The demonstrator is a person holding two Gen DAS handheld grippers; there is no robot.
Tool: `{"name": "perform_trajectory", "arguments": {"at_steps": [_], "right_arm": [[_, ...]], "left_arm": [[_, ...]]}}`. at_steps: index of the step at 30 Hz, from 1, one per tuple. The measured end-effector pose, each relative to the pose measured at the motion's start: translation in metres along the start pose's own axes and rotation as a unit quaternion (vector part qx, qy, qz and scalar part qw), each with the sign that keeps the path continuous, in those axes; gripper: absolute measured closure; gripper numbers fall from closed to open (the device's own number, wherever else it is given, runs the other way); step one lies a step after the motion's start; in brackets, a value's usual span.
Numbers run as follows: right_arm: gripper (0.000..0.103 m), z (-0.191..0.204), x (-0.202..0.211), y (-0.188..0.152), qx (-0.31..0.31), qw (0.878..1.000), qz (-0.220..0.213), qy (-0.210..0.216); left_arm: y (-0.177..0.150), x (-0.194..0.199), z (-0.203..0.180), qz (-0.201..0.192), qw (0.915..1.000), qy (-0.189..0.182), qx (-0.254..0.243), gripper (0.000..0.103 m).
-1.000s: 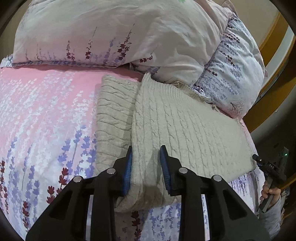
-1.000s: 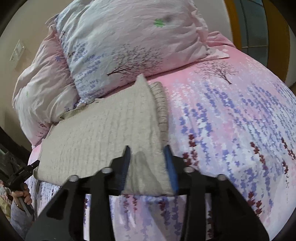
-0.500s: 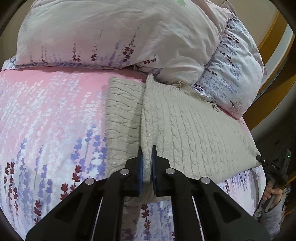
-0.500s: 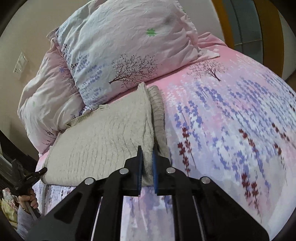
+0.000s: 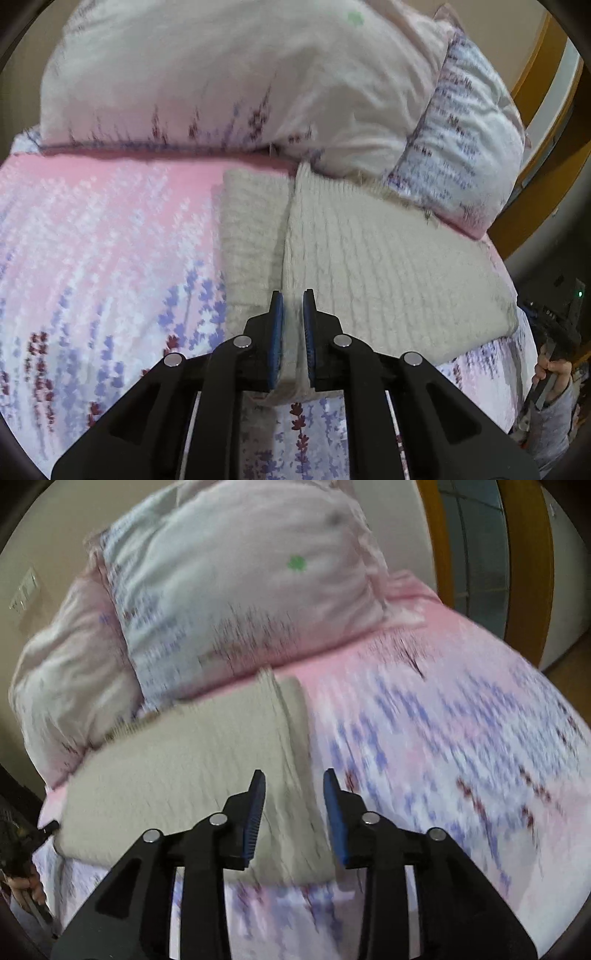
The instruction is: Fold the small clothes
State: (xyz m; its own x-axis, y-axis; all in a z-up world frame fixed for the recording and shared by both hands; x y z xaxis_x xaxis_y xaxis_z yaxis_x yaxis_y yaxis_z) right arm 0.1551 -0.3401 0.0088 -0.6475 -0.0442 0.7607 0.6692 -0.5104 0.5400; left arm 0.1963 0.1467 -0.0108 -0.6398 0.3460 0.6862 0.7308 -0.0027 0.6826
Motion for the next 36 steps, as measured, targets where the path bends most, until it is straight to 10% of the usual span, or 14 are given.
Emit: {"name": "perform_trajectory", "arguments": {"at_steps": [5,9,11,17,21,28,36], "right_arm": [[0.068,0.017,-0.046,0.025,0.012,0.999,0.036,-0.002],[0.071,0.024,-0.081,0.023,0.019,0.997,0.074,-0.02],[0.091,0.025,-0.092,0.018,0.035,0.996,0.079,-0.037],[0.093,0.019,-0.101,0.027,0.015,0.997,0.059,-0.048],[0.07,0.027,-0.085,0.028,0.03,0.996,0.034,-0.08],[0.047,0.107,-0.063,-0.005,0.125,0.992,0.033,-0.001],[0.035,0.175,-0.08,-0.062,0.217,0.975,0.055,0.011]], "left_arm": [[0.016,0.004,-0.022,-0.025,0.9995,0.003,-0.02,0.057],[0.018,-0.012,-0.045,-0.012,0.9985,0.005,-0.054,0.055],[0.017,-0.025,-0.048,0.003,0.9986,0.001,-0.053,0.055],[0.008,-0.047,-0.044,0.024,0.9983,0.011,-0.053,0.055],[0.01,-0.04,-0.041,0.018,0.9992,-0.004,-0.036,0.055],[0.023,-0.007,0.0,-0.023,0.9993,0.024,0.014,0.042],[0.014,-0.023,0.029,0.021,0.9958,-0.025,0.085,0.04]]}}
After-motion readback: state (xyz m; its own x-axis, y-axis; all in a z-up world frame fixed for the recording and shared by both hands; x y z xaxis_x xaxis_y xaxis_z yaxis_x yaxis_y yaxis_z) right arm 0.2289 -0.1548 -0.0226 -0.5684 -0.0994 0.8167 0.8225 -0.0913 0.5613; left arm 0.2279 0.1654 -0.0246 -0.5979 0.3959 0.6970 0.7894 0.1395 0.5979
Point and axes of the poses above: each gripper's, at about its wrist camera, not at the fingertips, and x roughly against the way its jaws point, z to its left, y to its top, the point moved 8 cm from there along -x, roughly the way its jaws point, and after that the axes turned 10 degrees about -x, right-handed, at the moved point
